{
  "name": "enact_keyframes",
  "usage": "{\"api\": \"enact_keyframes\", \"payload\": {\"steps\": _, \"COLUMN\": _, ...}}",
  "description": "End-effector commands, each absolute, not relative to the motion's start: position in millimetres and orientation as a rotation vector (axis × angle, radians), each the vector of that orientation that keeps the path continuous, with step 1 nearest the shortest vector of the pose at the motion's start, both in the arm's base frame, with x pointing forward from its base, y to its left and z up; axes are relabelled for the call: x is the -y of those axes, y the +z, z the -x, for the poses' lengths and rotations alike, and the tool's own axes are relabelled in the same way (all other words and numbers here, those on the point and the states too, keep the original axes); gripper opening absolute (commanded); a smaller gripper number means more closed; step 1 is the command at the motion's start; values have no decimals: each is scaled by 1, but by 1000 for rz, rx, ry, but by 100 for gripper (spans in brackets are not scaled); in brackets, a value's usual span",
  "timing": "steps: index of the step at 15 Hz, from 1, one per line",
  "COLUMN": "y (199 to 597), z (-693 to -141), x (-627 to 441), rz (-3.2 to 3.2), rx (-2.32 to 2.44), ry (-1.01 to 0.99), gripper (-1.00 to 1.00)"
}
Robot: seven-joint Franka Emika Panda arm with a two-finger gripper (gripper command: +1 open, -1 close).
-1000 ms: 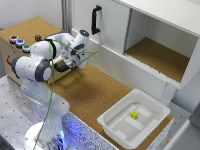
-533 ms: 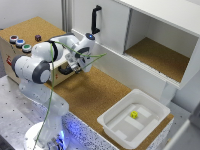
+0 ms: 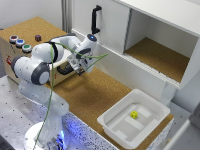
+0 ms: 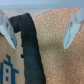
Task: Grasp the drawer handle and open it
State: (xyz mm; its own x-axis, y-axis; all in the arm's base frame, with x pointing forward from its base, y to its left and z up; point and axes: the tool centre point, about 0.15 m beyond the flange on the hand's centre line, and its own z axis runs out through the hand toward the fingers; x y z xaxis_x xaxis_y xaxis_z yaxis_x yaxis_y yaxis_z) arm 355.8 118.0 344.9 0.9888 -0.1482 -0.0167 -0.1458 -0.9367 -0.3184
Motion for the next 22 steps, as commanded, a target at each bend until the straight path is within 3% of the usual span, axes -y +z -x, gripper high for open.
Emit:
{"api": "enact_keyframes", "payload": {"steps": 1, "y": 378, "z": -335, "x": -102, "rz": 2863, "rx": -194, "ry": -72, "gripper": 100}}
{"api": "enact_keyframes", "payload": {"steps": 8, "y": 403, "z": -327, "x": -76, "rz": 2952, "rx": -131, "ry": -41, "gripper": 100}}
{"api": "enact_keyframes", "payload": {"steps": 12, "y": 431, "z": -325, "x": -93, "rz": 2935, "rx": -32, "ry": 77, "gripper": 100}}
{"api": "enact_keyframes", "payload": {"steps": 16, "y": 484, "z": -320, "x": -170, "rz": 3048, "rx": 375, "ry": 216, "gripper": 100}}
{"api": "enact_keyframes", "payload": {"steps": 22, "y": 496, "z": -345, "x": -323, "rz": 2996, "rx": 958, "ry": 298, "gripper": 100}}
